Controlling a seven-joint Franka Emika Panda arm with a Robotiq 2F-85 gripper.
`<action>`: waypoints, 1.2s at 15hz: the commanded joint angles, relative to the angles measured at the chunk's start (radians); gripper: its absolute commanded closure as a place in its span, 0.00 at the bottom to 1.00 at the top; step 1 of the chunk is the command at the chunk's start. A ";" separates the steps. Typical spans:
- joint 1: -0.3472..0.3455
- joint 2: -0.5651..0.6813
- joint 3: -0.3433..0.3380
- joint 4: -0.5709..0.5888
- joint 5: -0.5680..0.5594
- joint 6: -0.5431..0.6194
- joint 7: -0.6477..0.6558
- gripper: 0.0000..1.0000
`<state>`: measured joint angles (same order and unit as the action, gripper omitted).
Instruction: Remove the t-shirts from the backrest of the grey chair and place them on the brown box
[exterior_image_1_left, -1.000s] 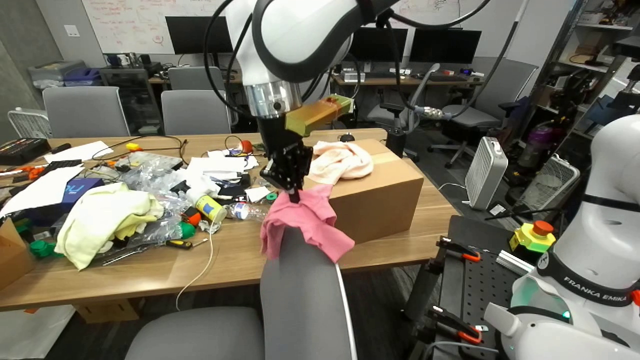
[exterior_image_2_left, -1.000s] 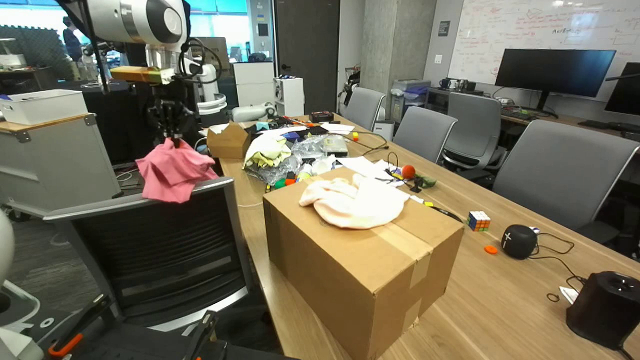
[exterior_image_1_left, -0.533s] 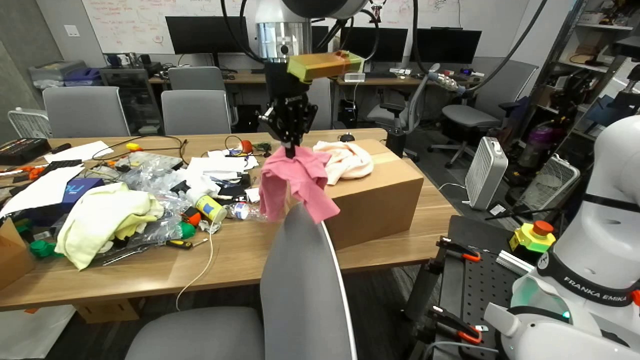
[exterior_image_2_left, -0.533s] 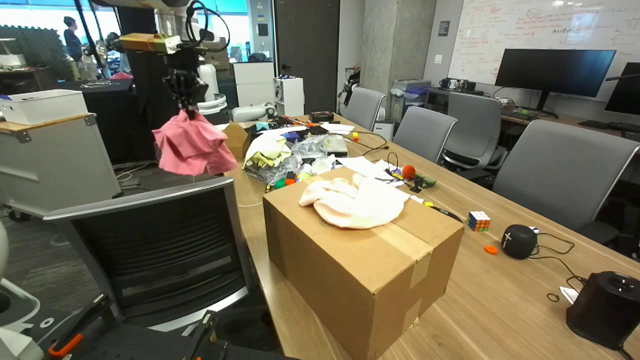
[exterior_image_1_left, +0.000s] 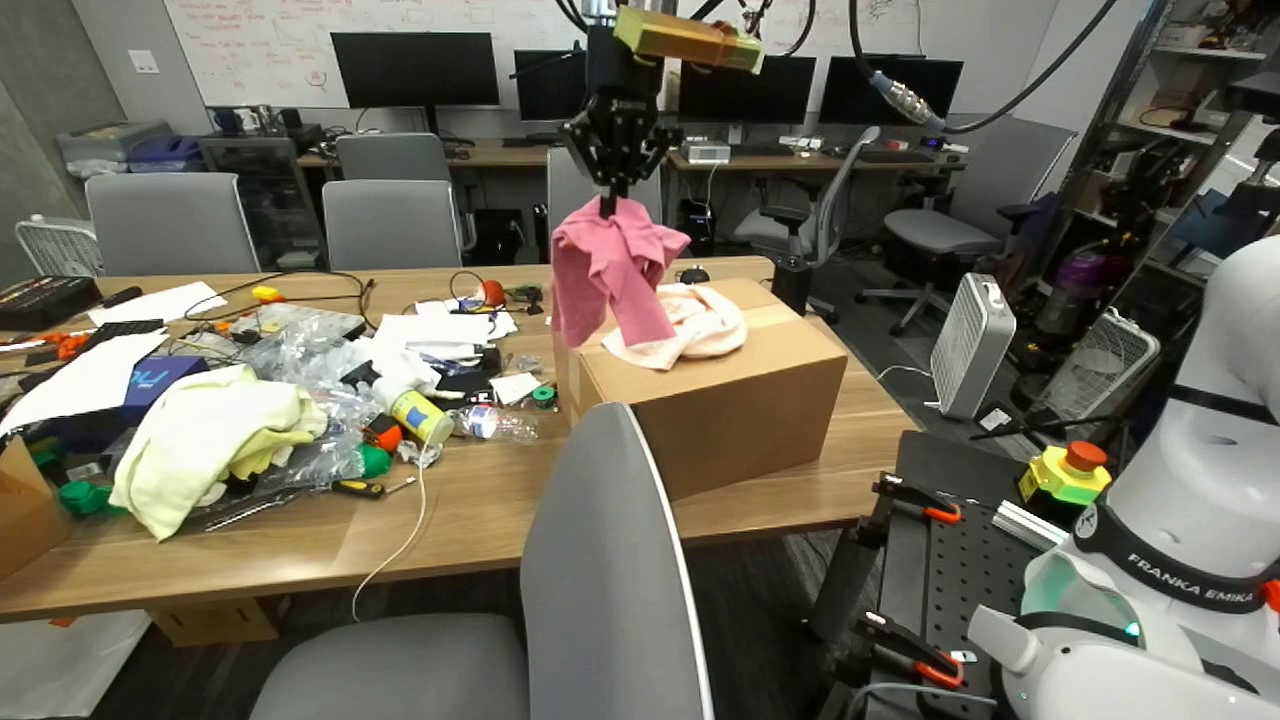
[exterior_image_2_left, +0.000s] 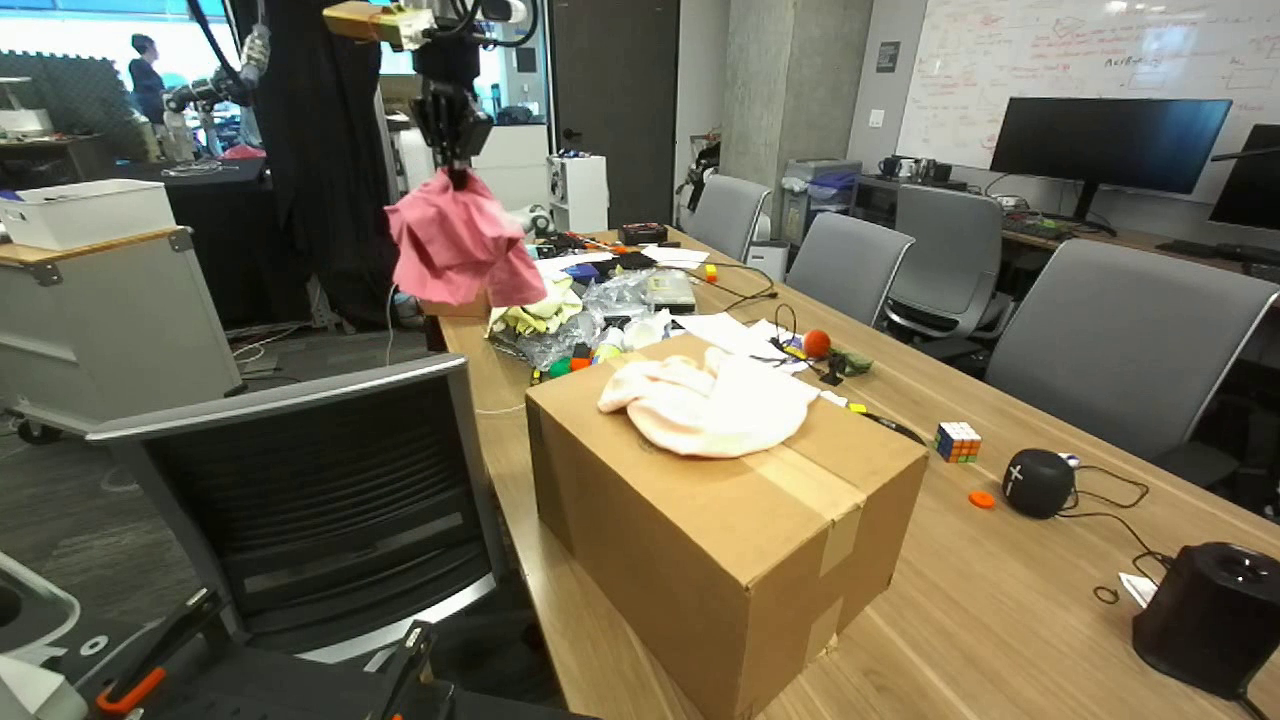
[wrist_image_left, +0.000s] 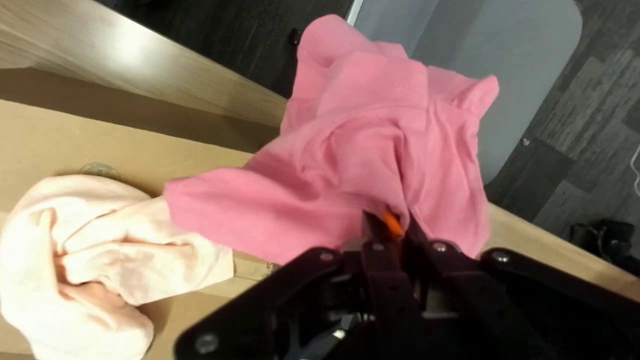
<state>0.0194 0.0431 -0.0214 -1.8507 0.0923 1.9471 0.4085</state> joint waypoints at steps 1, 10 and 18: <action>-0.057 -0.043 -0.040 0.027 0.062 -0.027 0.020 0.98; -0.186 -0.123 -0.148 -0.008 0.102 0.028 0.110 0.98; -0.250 -0.153 -0.182 -0.028 0.062 0.215 0.356 0.98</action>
<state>-0.2215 -0.0723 -0.2027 -1.8475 0.1732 2.0632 0.6686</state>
